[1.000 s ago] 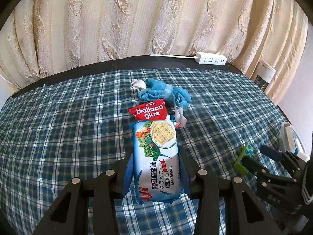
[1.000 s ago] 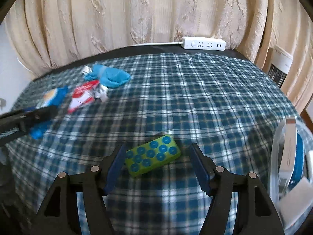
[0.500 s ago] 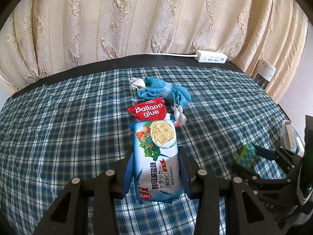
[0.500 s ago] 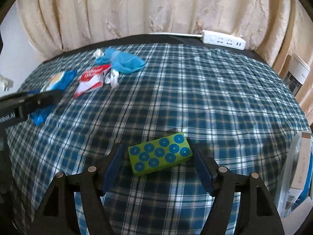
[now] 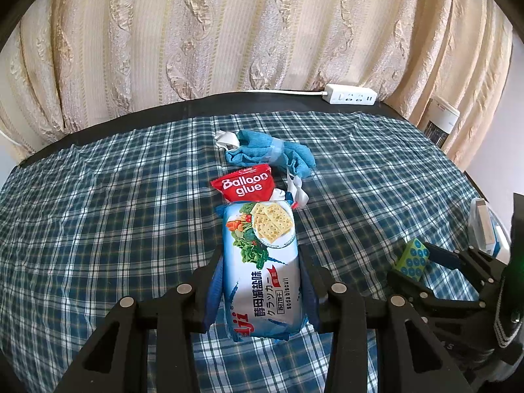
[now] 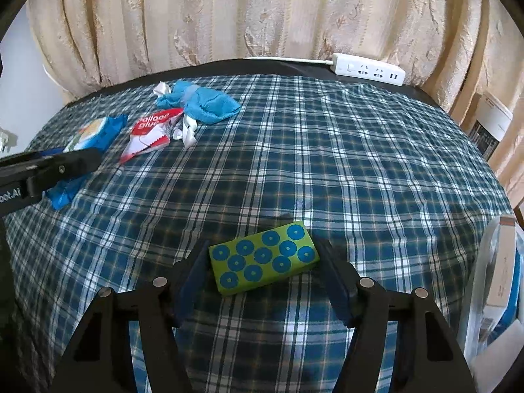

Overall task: Organize objects
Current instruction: 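Carry the green block and cracker packet into the bowl and open both grippers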

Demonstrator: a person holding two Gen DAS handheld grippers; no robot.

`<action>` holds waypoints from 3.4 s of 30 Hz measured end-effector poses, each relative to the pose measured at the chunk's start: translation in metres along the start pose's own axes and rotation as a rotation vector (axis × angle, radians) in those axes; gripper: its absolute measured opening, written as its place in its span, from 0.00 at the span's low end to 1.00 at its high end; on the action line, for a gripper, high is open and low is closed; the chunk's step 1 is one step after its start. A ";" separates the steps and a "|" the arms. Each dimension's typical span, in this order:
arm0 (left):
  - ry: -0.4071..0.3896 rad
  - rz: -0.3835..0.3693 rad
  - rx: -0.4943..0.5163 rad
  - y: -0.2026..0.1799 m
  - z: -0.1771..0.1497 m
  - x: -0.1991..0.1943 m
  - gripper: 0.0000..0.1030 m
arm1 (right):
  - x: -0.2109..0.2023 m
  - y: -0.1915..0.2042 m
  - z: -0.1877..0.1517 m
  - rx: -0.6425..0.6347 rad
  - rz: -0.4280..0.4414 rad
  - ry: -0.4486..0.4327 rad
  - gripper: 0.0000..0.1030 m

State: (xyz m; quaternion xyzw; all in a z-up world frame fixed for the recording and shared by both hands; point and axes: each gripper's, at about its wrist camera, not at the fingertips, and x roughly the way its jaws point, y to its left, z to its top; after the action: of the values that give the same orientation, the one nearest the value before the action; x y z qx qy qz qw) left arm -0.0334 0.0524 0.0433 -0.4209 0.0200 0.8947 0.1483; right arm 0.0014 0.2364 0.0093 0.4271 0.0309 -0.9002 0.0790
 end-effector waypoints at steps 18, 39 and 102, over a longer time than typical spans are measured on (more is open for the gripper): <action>0.004 -0.009 0.063 -0.020 -0.005 -0.001 0.43 | -0.096 -0.033 -0.013 0.159 -0.023 -0.206 0.65; 0.014 -0.044 0.169 -0.090 -0.011 -0.006 0.43 | -0.146 -0.152 -0.052 0.416 -0.169 -0.307 0.65; -0.070 -0.386 0.427 -0.285 0.016 -0.017 0.87 | -0.208 -0.217 -0.083 0.609 -0.229 -0.535 0.77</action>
State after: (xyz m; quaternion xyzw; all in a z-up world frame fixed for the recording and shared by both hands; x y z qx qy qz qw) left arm 0.0450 0.3234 0.0921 -0.3449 0.1222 0.8396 0.4015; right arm 0.1580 0.4851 0.1152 0.1761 -0.2110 -0.9503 -0.1461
